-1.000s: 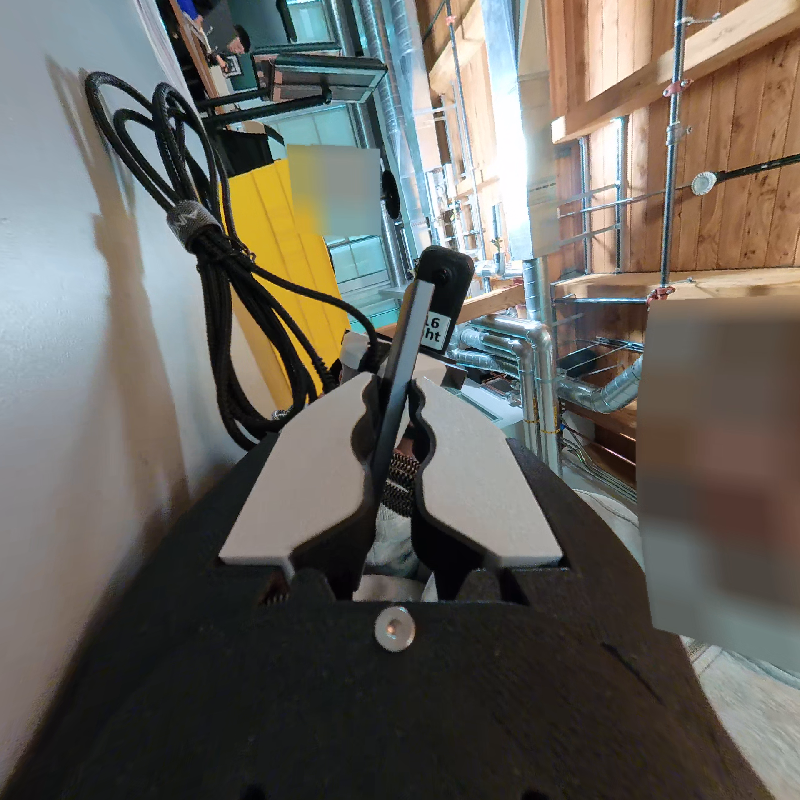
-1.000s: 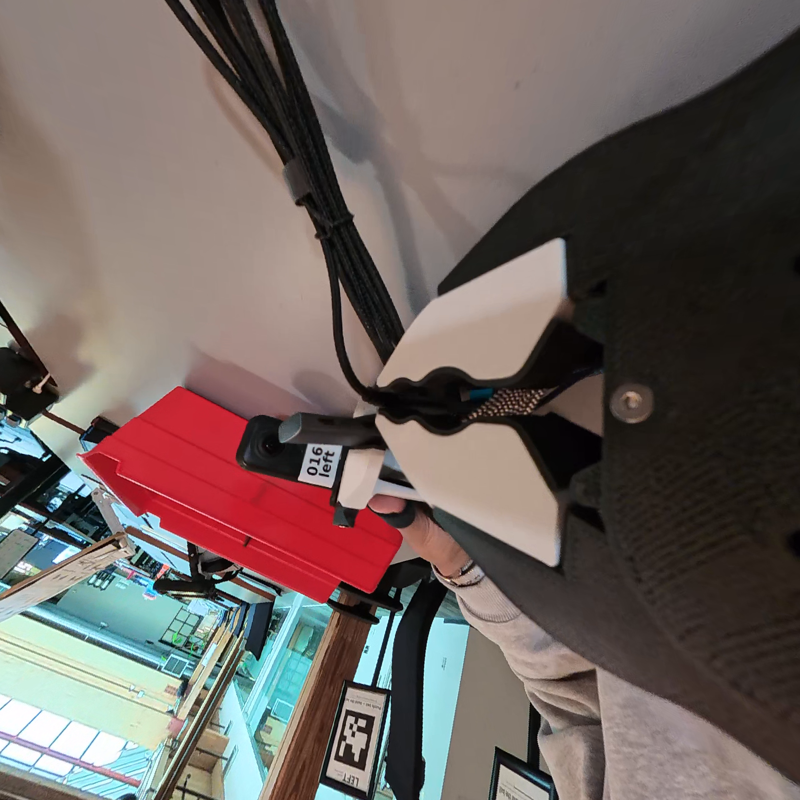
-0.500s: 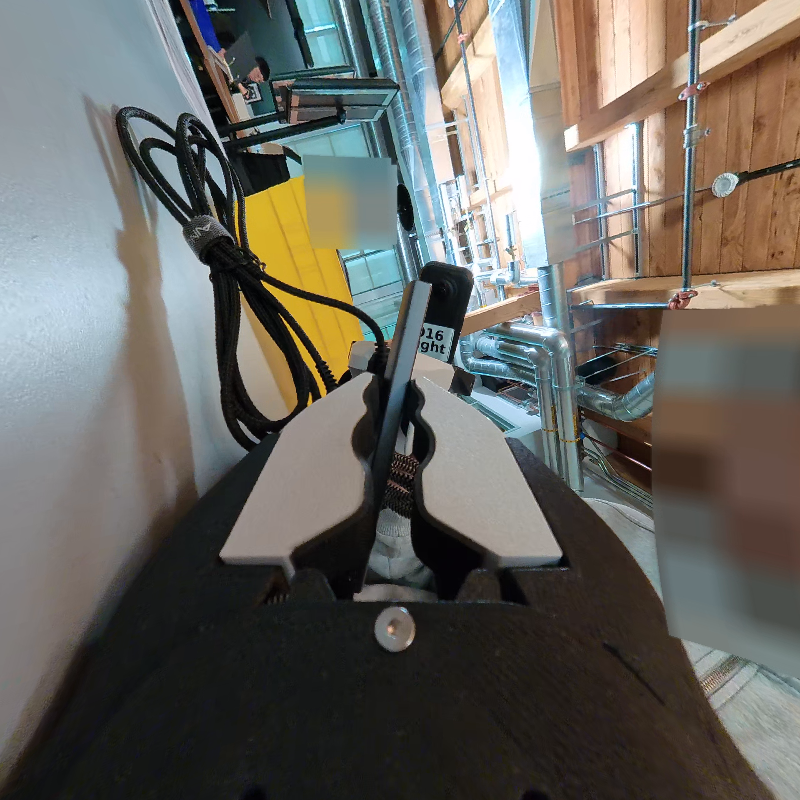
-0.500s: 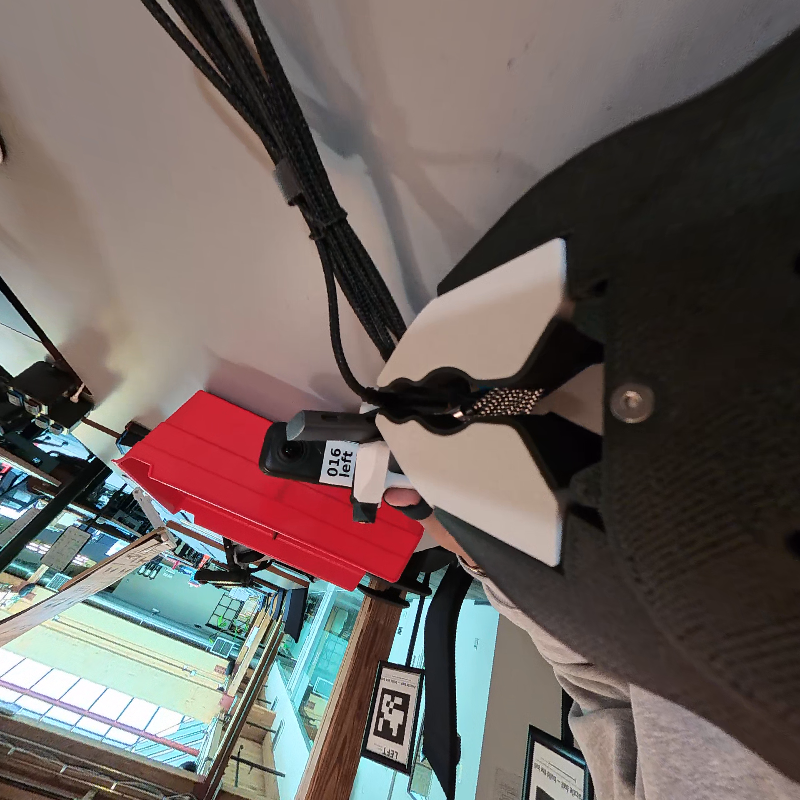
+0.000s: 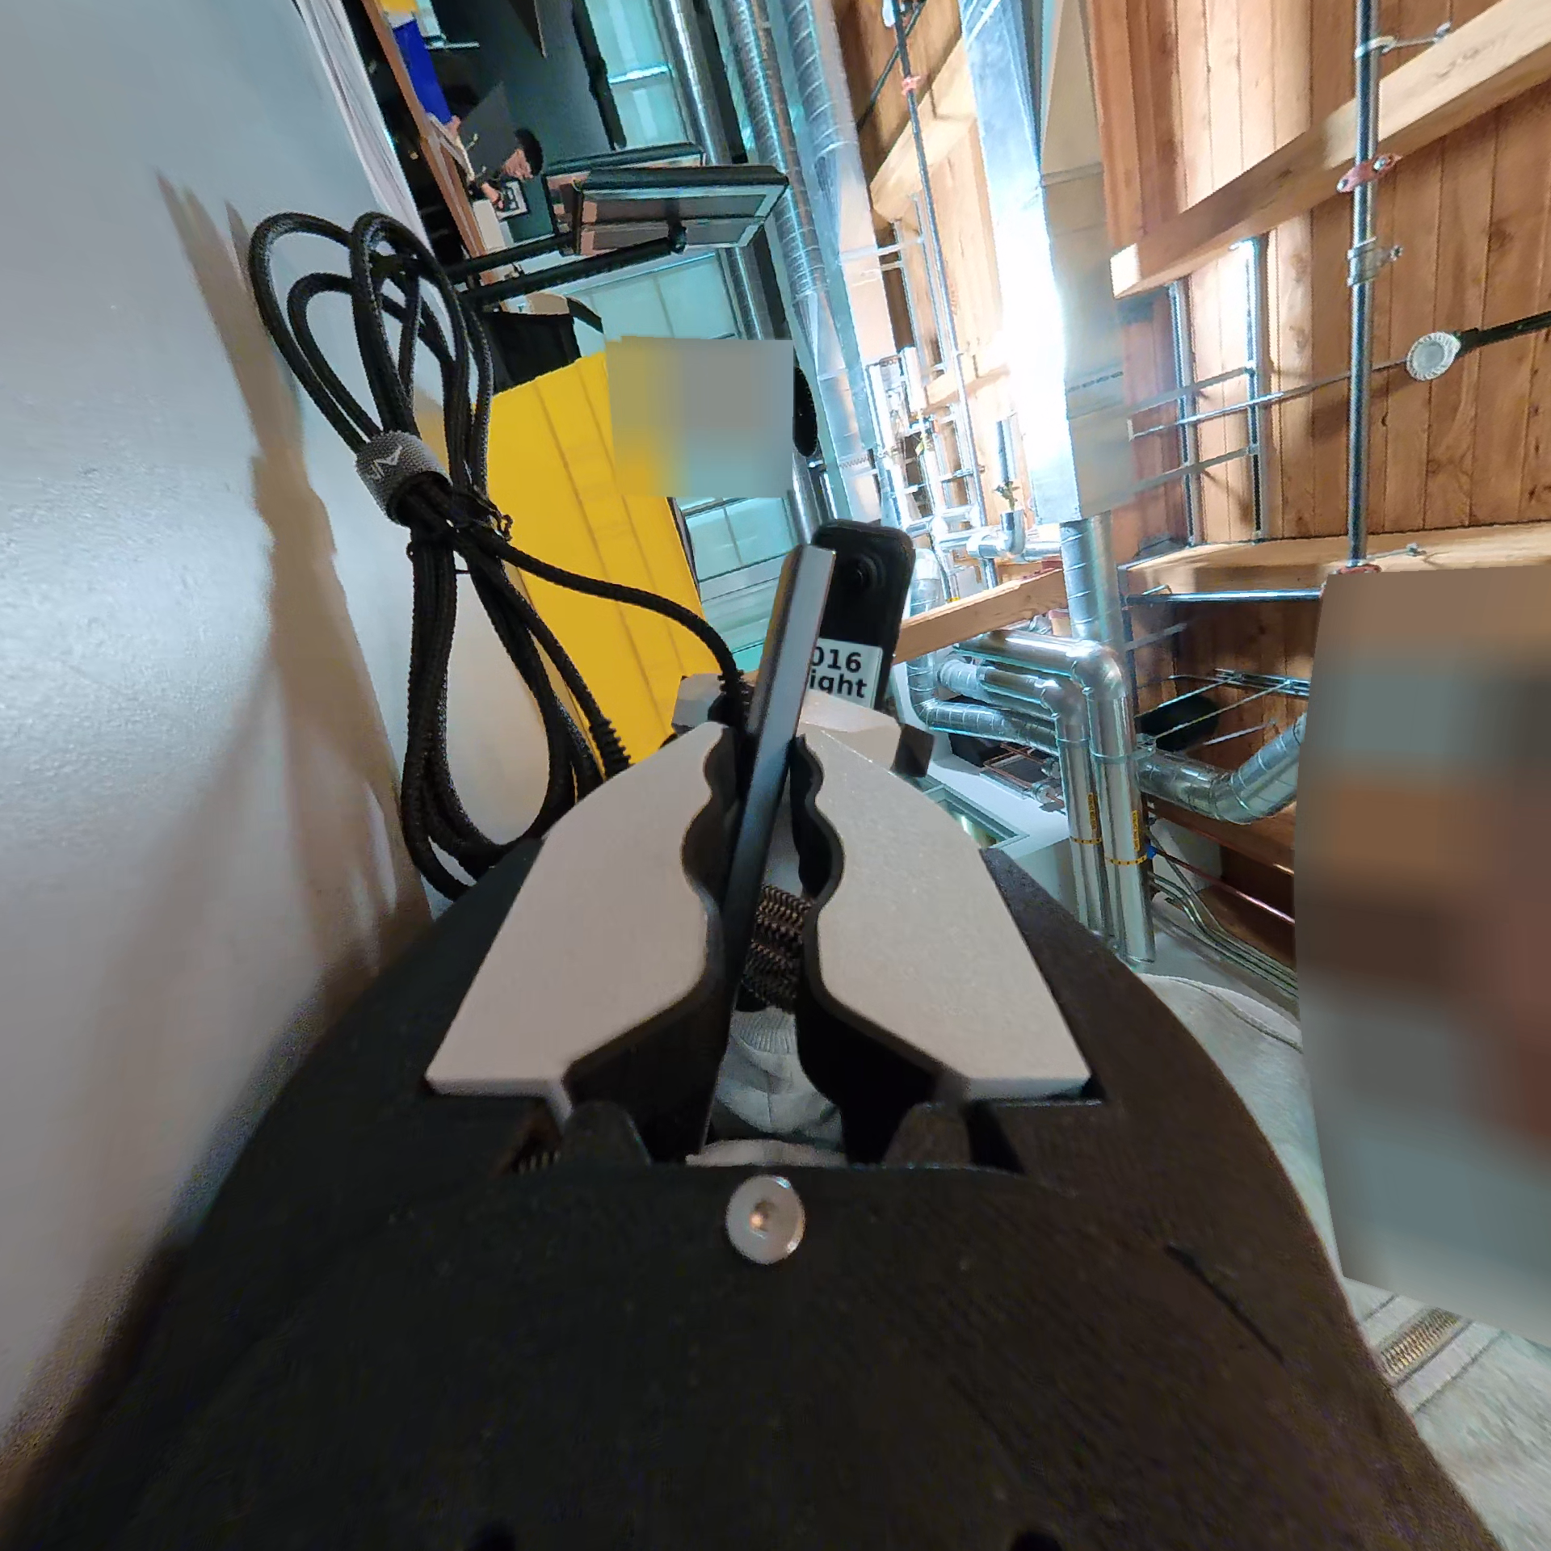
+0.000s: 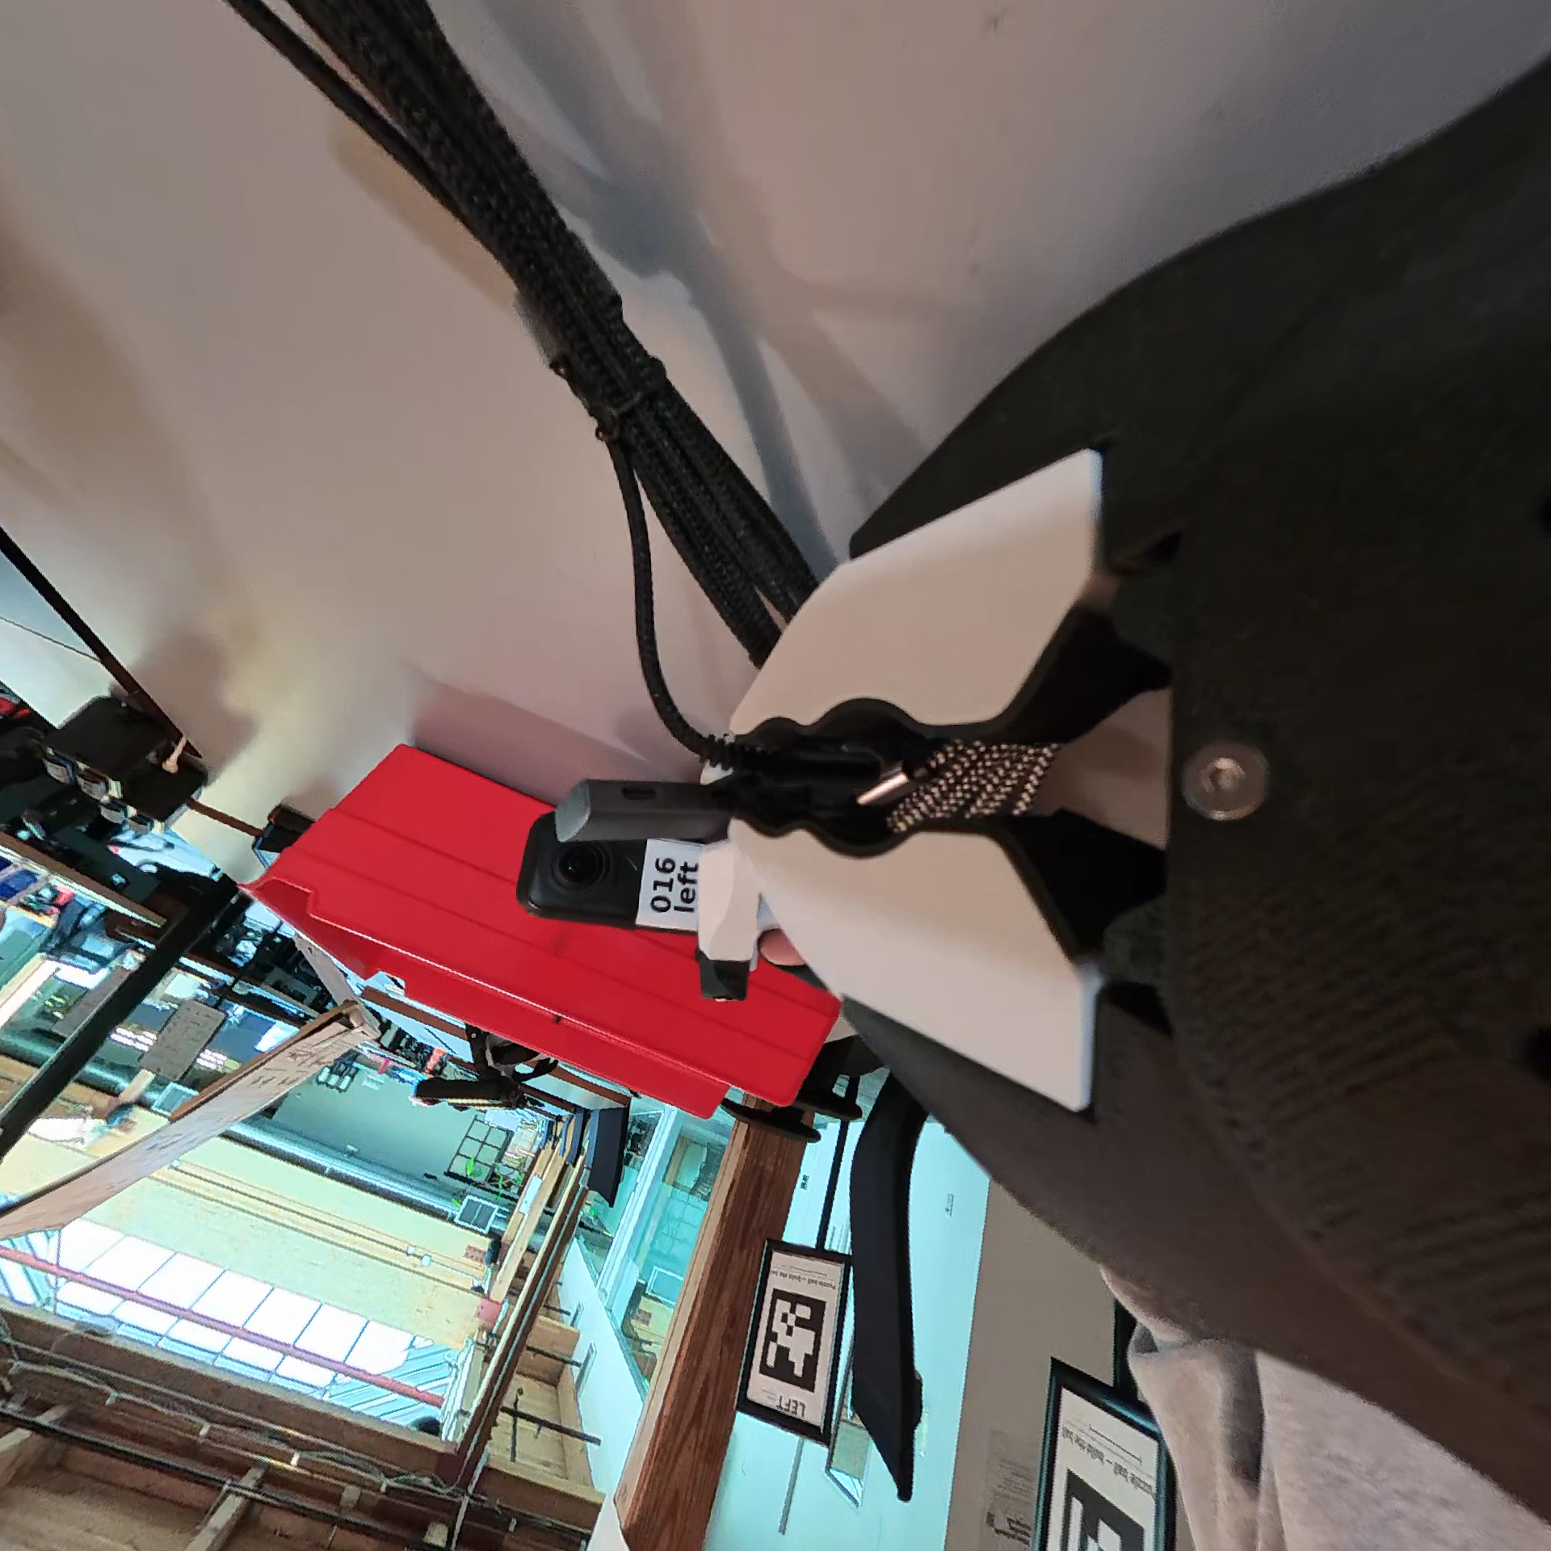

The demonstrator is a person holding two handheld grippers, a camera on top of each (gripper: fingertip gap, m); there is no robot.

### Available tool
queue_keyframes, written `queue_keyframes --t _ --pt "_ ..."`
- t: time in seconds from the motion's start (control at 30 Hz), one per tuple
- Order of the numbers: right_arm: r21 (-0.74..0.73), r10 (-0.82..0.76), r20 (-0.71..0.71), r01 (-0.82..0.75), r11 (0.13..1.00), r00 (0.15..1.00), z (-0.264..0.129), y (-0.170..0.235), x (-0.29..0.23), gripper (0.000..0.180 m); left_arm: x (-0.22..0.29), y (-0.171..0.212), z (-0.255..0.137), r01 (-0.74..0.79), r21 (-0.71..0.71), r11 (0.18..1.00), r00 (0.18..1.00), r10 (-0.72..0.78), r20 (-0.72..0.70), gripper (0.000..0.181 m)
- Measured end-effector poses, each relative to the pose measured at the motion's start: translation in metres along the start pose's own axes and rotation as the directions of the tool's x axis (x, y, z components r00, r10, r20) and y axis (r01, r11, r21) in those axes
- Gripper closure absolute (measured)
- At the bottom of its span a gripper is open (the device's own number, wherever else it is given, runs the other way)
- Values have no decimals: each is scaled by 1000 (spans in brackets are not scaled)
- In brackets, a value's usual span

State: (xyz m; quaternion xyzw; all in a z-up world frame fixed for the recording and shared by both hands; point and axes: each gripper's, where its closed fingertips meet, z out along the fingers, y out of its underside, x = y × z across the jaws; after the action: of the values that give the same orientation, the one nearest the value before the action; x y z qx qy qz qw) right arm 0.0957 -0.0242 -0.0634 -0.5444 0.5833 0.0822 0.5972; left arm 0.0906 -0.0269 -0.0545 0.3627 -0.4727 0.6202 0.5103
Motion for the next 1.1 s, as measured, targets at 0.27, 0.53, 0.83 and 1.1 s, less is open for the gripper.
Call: queue_keyframes --t 0.27,0.53,0.83,1.1 --pt "-113 49 136 -33 993 989 -4 4 -5 154 0 -1 -1 14 6 1000 1000 -14 -10 168" --pt "-208 87 265 -31 978 960 -10 10 -8 158 1 -1 0 18 3 1000 1000 -18 -13 168" --pt "-218 36 282 27 976 959 -8 16 -10 160 0 0 0 17 -2 1000 1000 -17 -7 169" --pt "-176 69 303 -16 984 950 -6 13 -10 180 1 -1 -1 21 3 1000 1000 -21 -13 168"
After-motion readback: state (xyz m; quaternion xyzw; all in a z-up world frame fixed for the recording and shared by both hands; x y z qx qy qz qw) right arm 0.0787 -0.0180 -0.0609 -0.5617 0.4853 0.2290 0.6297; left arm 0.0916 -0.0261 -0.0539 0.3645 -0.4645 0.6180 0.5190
